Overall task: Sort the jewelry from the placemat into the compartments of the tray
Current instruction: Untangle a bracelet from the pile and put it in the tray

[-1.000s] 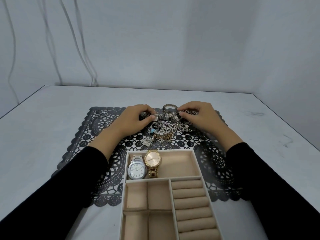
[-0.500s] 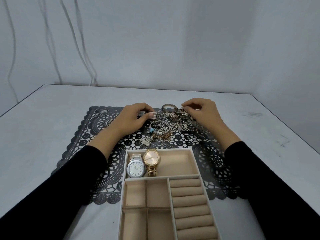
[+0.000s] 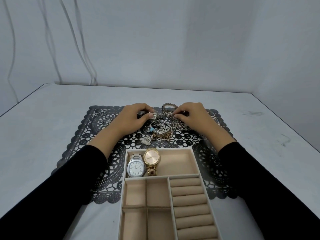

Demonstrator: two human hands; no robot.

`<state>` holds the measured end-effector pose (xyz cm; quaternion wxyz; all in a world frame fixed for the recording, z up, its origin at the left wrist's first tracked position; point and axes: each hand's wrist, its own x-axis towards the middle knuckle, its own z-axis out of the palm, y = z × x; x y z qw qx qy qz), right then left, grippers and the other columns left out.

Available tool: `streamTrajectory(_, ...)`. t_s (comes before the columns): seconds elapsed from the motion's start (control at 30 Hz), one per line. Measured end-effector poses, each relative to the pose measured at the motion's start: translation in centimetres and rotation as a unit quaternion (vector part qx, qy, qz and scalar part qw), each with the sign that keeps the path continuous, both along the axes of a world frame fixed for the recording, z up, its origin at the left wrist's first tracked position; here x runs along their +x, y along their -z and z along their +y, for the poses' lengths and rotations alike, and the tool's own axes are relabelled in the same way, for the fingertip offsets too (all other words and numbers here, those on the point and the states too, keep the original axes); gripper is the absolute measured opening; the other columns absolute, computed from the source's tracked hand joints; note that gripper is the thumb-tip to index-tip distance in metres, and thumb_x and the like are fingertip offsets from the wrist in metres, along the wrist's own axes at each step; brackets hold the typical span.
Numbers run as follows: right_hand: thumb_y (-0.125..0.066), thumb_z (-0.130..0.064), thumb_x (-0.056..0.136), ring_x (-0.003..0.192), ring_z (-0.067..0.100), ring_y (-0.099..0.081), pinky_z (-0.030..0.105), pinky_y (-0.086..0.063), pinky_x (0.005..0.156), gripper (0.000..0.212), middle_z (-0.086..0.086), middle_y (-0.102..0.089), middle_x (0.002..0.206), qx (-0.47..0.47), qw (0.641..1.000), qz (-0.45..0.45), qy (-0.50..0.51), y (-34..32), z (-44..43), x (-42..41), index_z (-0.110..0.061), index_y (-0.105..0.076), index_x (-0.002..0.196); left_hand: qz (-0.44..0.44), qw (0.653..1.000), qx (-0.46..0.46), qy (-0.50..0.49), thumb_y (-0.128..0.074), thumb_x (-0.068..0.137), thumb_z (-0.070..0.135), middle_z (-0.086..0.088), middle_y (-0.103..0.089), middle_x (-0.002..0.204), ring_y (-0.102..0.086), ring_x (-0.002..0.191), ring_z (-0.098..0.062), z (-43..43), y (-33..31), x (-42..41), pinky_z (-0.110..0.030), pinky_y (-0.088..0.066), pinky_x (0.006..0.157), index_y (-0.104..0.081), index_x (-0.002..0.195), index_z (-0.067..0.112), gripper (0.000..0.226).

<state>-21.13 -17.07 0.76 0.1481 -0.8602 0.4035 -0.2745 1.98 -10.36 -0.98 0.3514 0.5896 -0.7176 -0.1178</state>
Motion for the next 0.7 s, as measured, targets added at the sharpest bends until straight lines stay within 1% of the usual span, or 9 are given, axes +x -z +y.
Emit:
streamTrajectory(0.13, -0.065, -0.015, 0.089, 0.09, 0.014, -0.062, 0.023, -0.047, 0.084, 0.012, 0.001, -0.071, 0.098, -0.014, 1.0, 0.01, -0.003, 0.08, 0.12, 0.04, -0.016, -0.074, 0.096, 0.003, 1.0, 0.004, -0.001, -0.063, 0.094, 0.028, 0.006, -0.069, 0.107, -0.058, 0.102, -0.009, -0.05, 0.09, 0.02, -0.024, -0.037, 0.085, -0.069, 0.107, 0.02, 0.016)
streamTrajectory(0.23, -0.064, -0.014, 0.089, 0.09, 0.015, -0.062, 0.022, -0.047, 0.083, 0.012, 0.002, -0.071, 0.097, -0.022, 0.999, 0.021, -0.013, 0.05, 0.18, -0.07, -0.016, -0.074, 0.095, 0.001, 1.0, 0.004, -0.001, -0.063, 0.094, 0.027, 0.007, -0.069, 0.106, -0.059, 0.102, -0.01, -0.1, 0.12, 0.07, -0.024, -0.037, 0.084, -0.069, 0.107, 0.02, 0.016)
streamTrajectory(0.37, -0.062, -0.01, 0.088, 0.088, 0.017, -0.062, 0.033, -0.051, 0.084, 0.013, 0.004, -0.07, 0.093, -0.049, 0.998, 0.038, -0.003, 0.08, -0.04, -0.3, -0.013, -0.073, 0.094, 0.004, 1.0, 0.005, -0.002, -0.064, 0.094, 0.027, 0.009, -0.068, 0.104, -0.059, 0.102, -0.01, -0.1, 0.04, 0.09, -0.024, -0.038, 0.086, -0.069, 0.105, 0.021, 0.014)
streamTrajectory(0.4, -0.061, -0.01, 0.088, 0.088, 0.017, -0.062, 0.034, -0.05, 0.085, 0.013, 0.003, -0.07, 0.093, -0.051, 0.998, 0.034, 0.006, 0.08, -0.07, -0.35, -0.013, -0.073, 0.094, 0.003, 1.0, 0.004, -0.002, -0.064, 0.094, 0.027, 0.009, -0.068, 0.104, -0.059, 0.103, -0.01, -0.08, 0.02, 0.08, -0.024, -0.038, 0.086, -0.069, 0.105, 0.021, 0.014)
streamTrajectory(0.47, -0.061, -0.011, 0.089, 0.091, 0.014, -0.061, 0.028, -0.048, 0.086, 0.014, 0.002, -0.071, 0.096, -0.043, 0.999, 0.01, 0.018, 0.01, 0.02, -0.37, -0.013, -0.073, 0.096, 0.0, 1.0, 0.004, -0.002, -0.064, 0.093, 0.028, 0.008, -0.068, 0.104, -0.059, 0.103, -0.01, -0.04, 0.02, 0.03, -0.024, -0.038, 0.087, -0.07, 0.106, 0.02, 0.015)
streamTrajectory(0.53, -0.061, -0.012, 0.09, 0.096, 0.01, -0.061, 0.02, -0.042, 0.088, 0.015, 0.0, -0.071, 0.101, -0.027, 0.999, -0.023, 0.022, -0.08, 0.23, -0.29, -0.014, -0.073, 0.099, 0.001, 1.0, 0.007, -0.004, -0.064, 0.093, 0.029, 0.008, -0.069, 0.106, -0.059, 0.104, -0.01, -0.04, 0.02, 0.06, -0.026, -0.04, 0.089, -0.07, 0.106, 0.021, 0.016)
streamTrajectory(0.63, -0.063, -0.015, 0.09, 0.104, 0.011, -0.06, 0.019, -0.04, 0.093, 0.018, 0.0, -0.071, 0.107, -0.015, 0.999, -0.048, 0.019, -0.15, 0.39, 0.02, -0.014, -0.072, 0.105, 0.004, 1.0, 0.008, -0.007, -0.064, 0.093, 0.031, 0.008, -0.069, 0.106, -0.059, 0.104, -0.011, -0.08, 0.04, 0.15, -0.027, -0.042, 0.09, -0.07, 0.106, 0.023, 0.016)
streamTrajectory(0.7, -0.064, -0.018, 0.09, 0.106, 0.012, -0.06, 0.018, -0.038, 0.093, 0.02, 0.001, -0.071, 0.109, -0.01, 0.999, -0.047, 0.018, -0.1, 0.34, 0.27, -0.015, -0.072, 0.108, 0.005, 1.0, 0.011, -0.008, -0.064, 0.093, 0.031, 0.009, -0.069, 0.106, -0.059, 0.104, -0.01, -0.12, 0.06, 0.15, -0.026, -0.04, 0.089, -0.07, 0.106, 0.023, 0.017)
